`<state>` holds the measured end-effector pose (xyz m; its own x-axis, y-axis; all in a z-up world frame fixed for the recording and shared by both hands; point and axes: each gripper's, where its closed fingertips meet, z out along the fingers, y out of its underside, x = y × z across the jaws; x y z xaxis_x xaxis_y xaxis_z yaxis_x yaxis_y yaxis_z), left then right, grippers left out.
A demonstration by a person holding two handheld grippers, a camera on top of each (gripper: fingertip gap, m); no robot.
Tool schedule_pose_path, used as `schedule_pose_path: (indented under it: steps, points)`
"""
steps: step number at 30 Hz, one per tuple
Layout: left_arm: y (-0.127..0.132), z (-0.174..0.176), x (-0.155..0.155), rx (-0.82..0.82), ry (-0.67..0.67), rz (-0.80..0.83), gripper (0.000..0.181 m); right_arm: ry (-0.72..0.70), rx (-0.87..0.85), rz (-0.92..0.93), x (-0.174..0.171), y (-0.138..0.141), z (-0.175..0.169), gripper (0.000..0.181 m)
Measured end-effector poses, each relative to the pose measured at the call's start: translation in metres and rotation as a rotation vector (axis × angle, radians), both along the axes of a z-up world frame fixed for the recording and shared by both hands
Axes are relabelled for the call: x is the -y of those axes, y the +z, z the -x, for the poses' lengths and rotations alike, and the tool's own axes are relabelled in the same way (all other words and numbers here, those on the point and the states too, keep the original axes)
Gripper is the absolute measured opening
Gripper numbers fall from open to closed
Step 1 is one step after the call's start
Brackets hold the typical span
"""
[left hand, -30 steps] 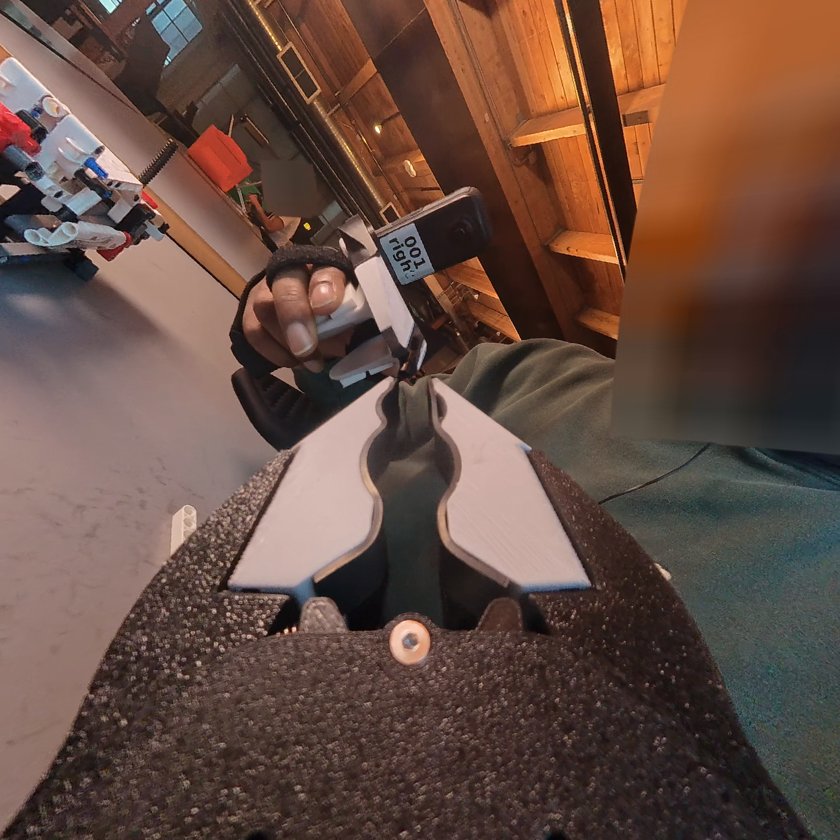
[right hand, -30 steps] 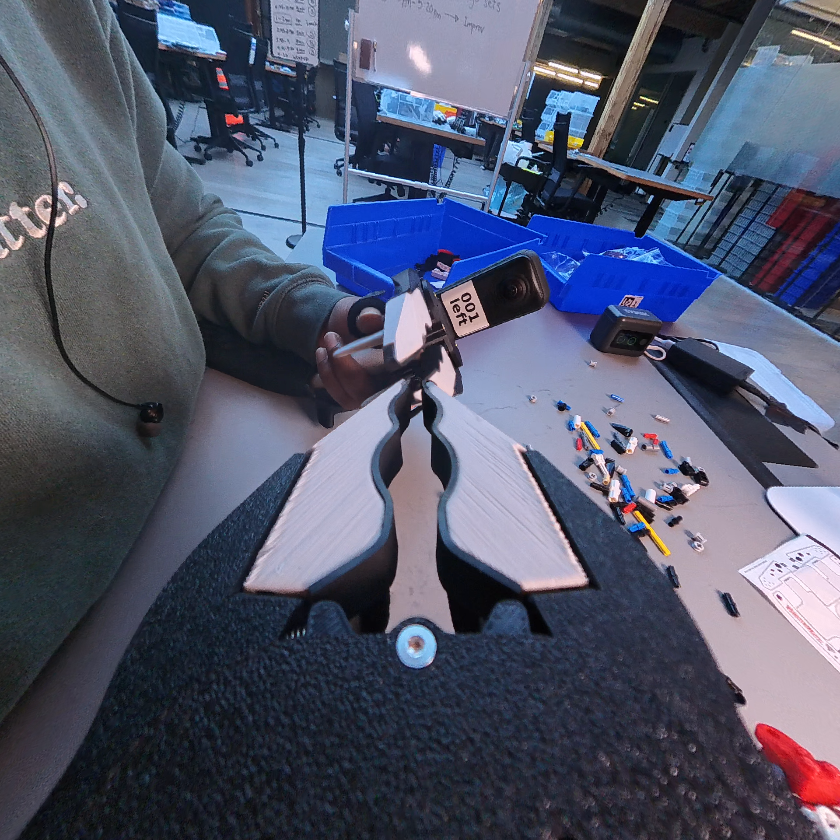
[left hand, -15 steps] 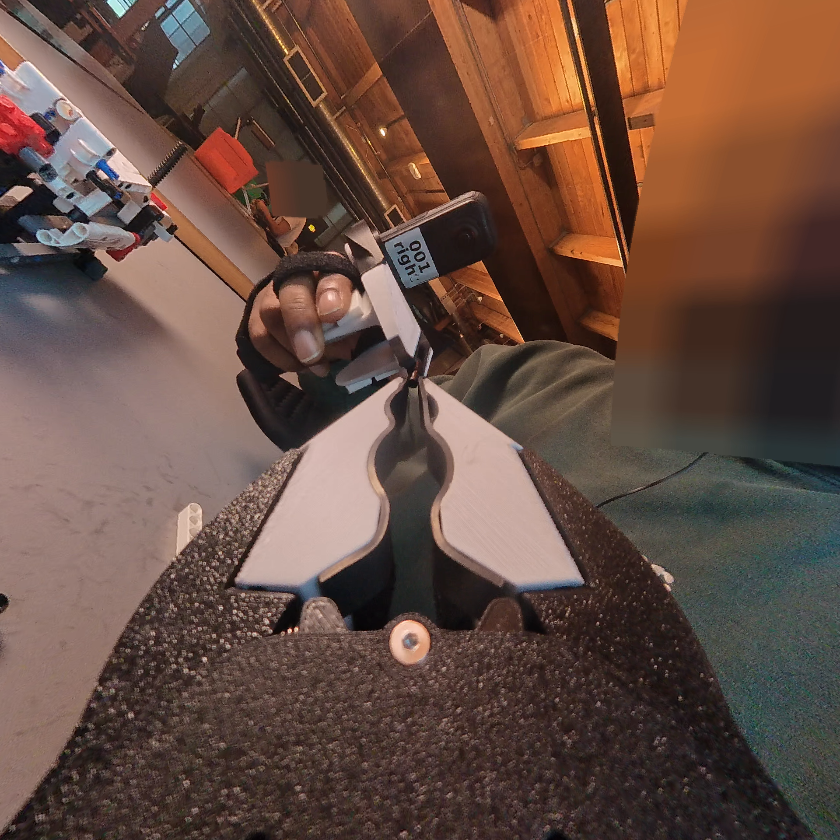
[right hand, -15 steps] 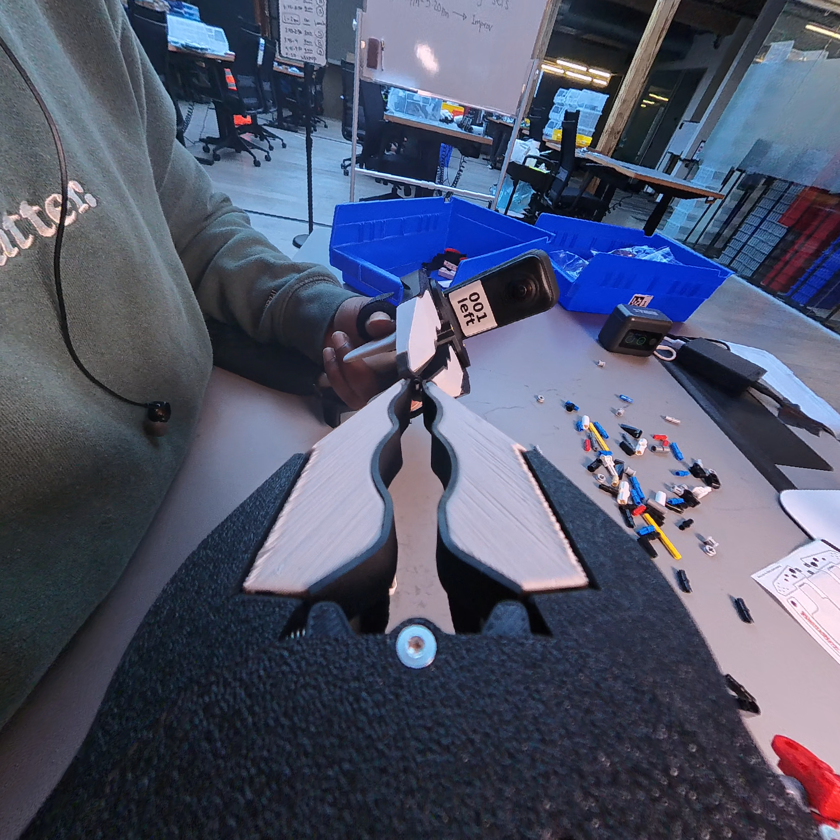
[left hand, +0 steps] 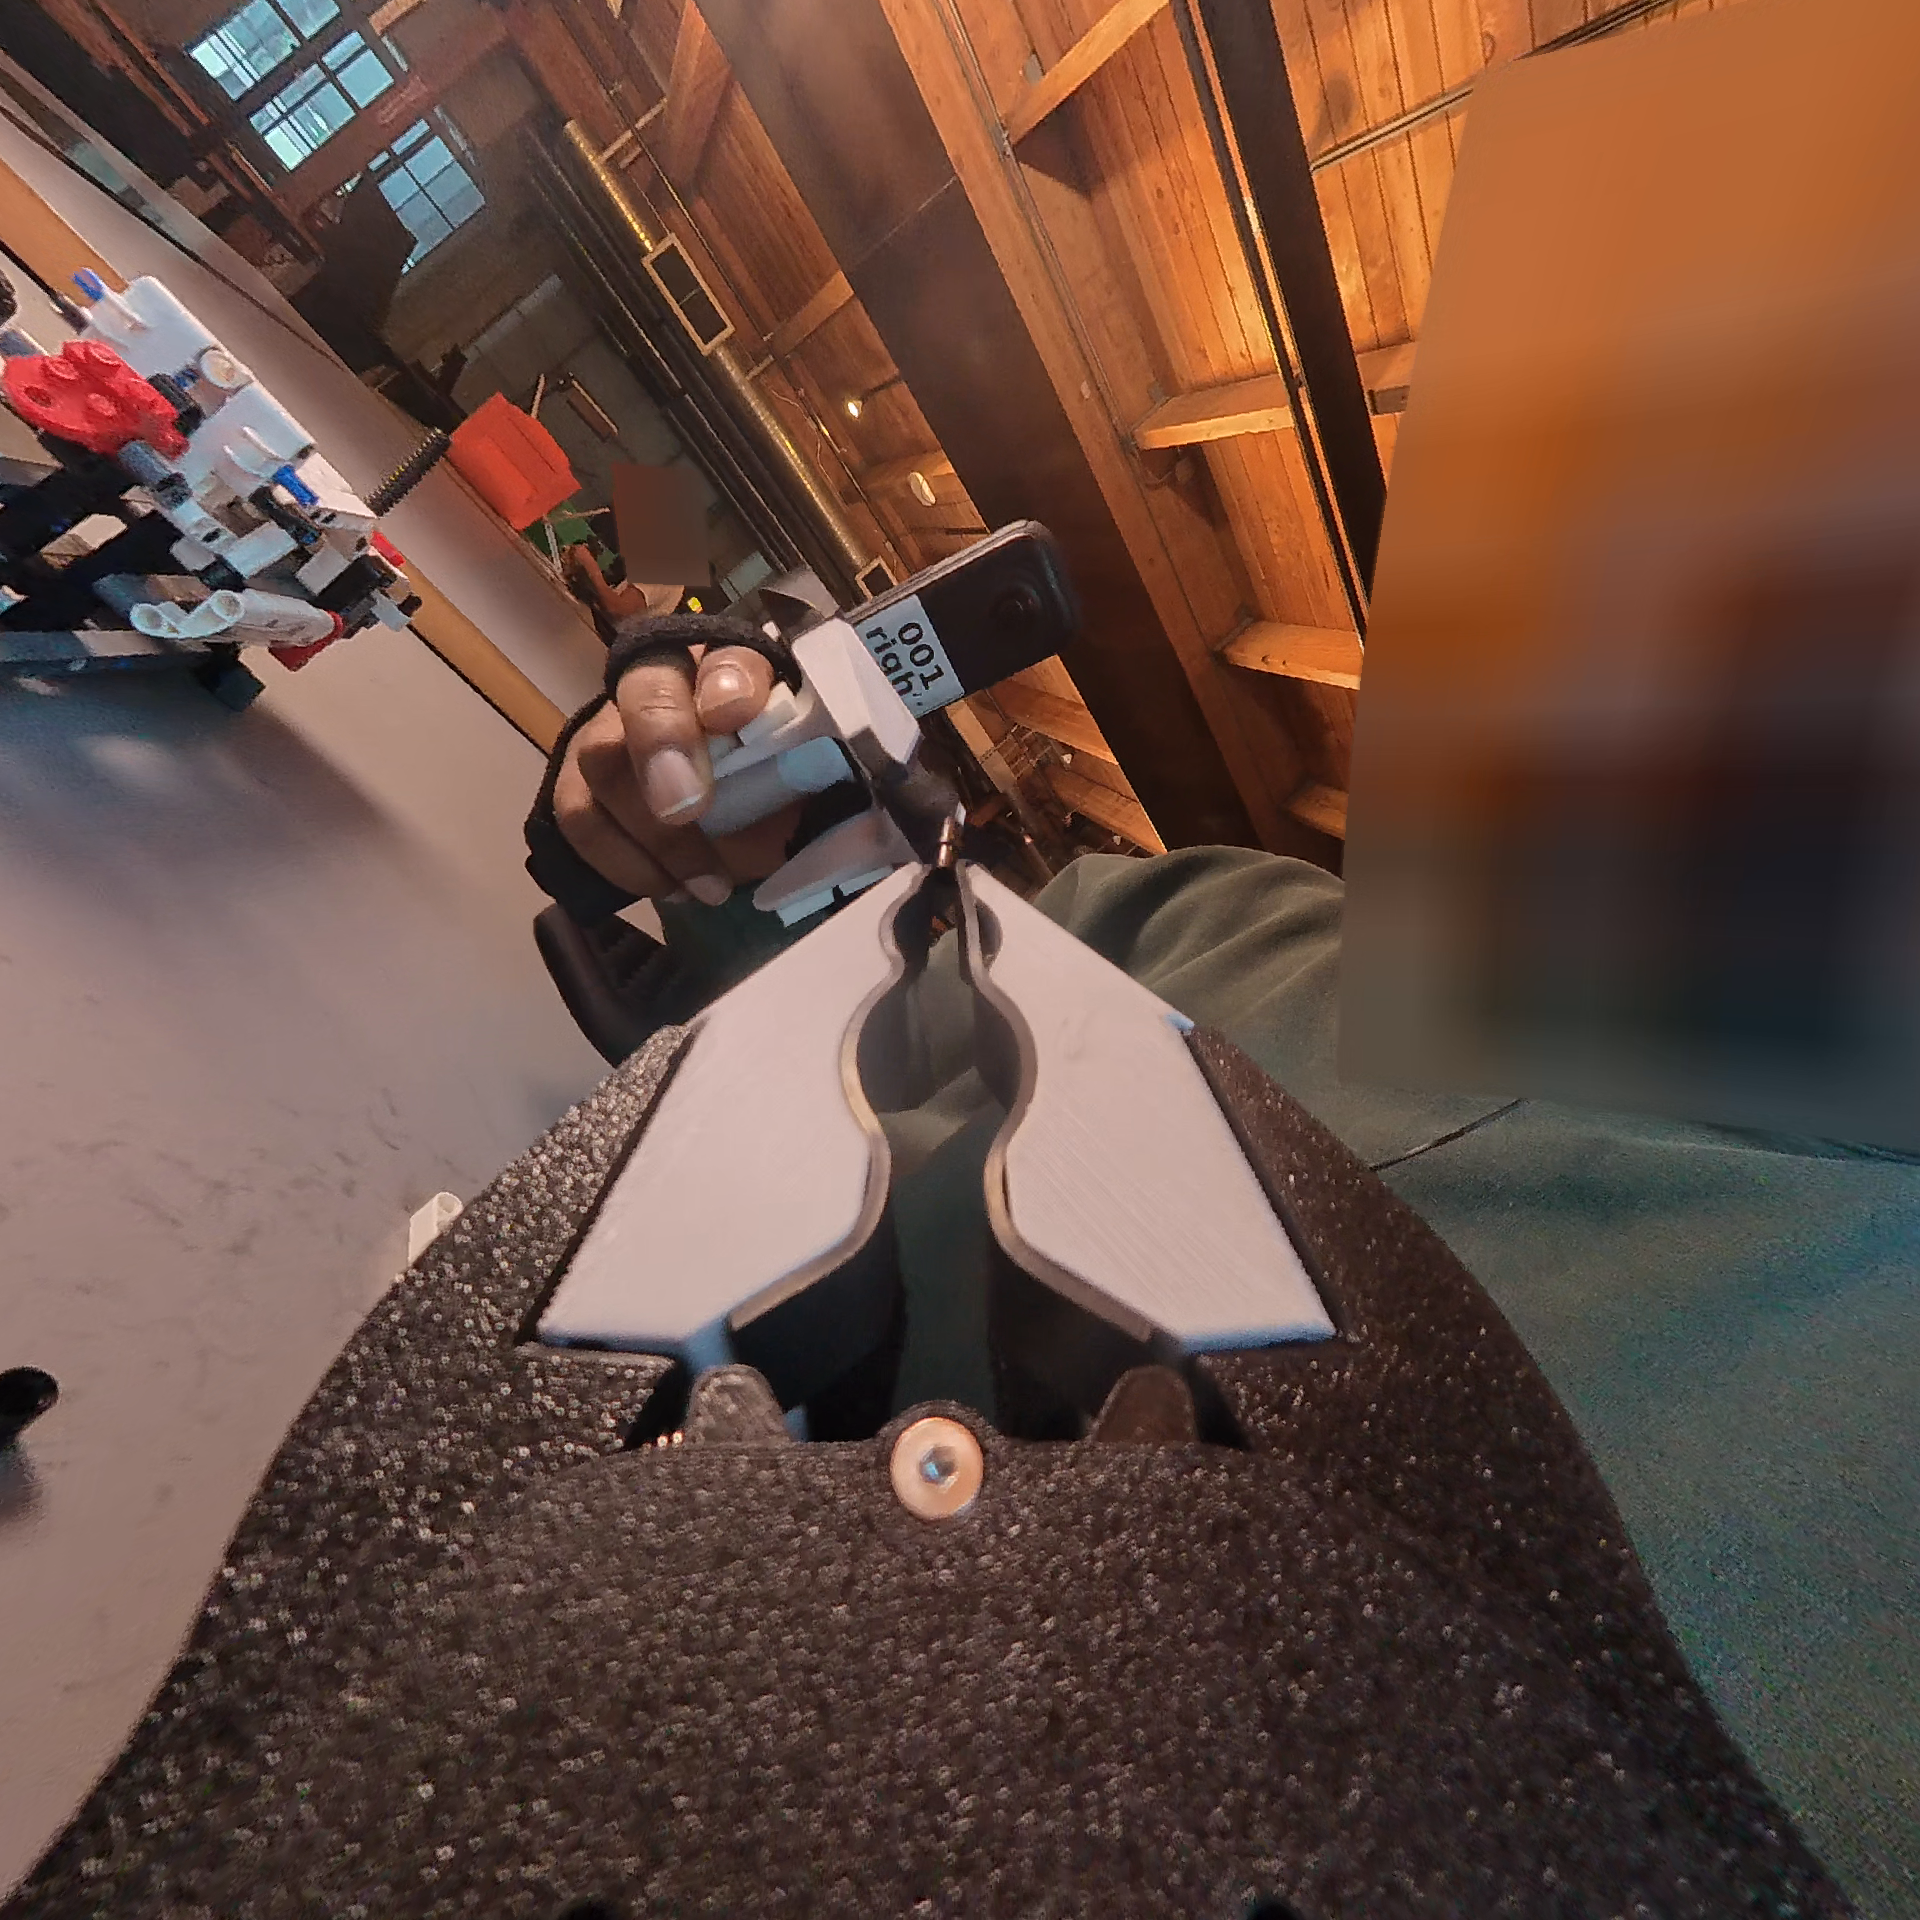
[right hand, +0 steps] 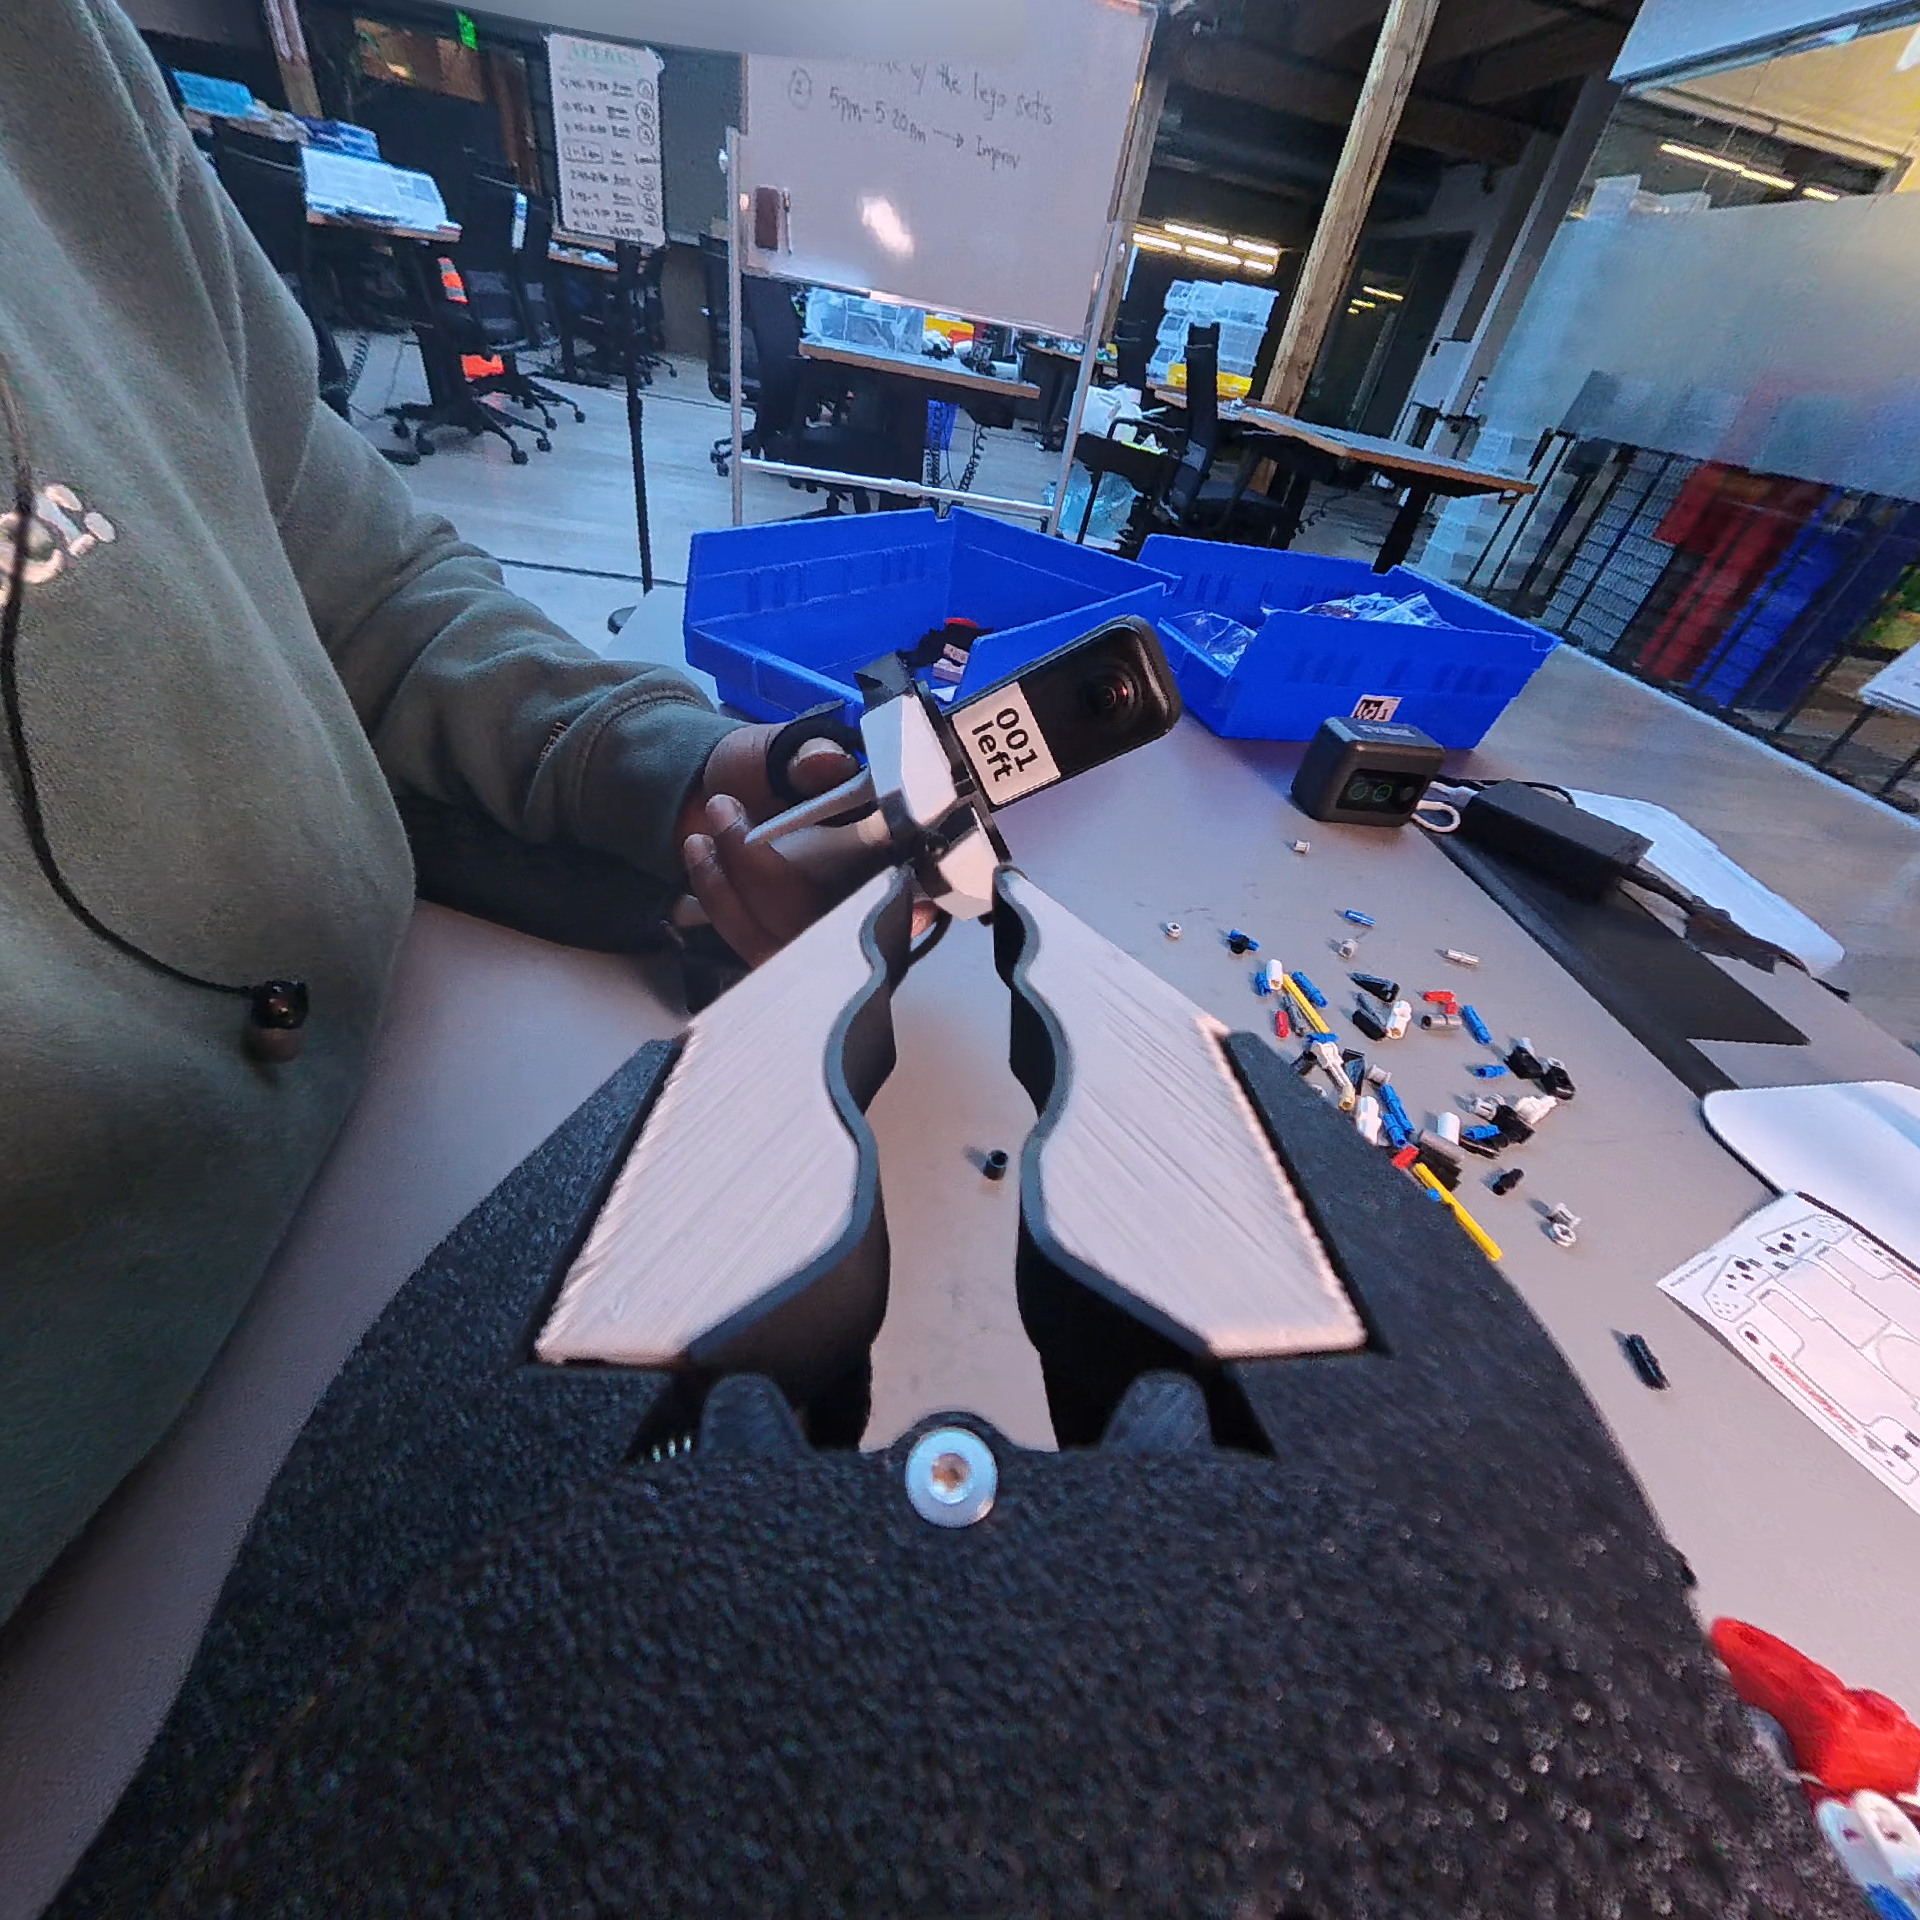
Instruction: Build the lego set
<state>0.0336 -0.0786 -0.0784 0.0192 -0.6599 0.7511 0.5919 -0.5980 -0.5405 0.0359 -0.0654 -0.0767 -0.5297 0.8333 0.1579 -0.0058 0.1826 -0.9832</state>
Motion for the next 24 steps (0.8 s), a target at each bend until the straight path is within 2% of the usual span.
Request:
schedule_pose_path:
  steps: [21,24]
  points:
    - [-0.002,-0.011,0.004,-0.016,-0.055,0.005,0.003,0.061,-0.004,0.010,0.015,-0.003,0.000,0.005]
    - [-0.006,-0.012,0.002,-0.069,-0.037,0.017,0.004,0.066,0.022,0.010,0.014,-0.006,-0.001,0.004]
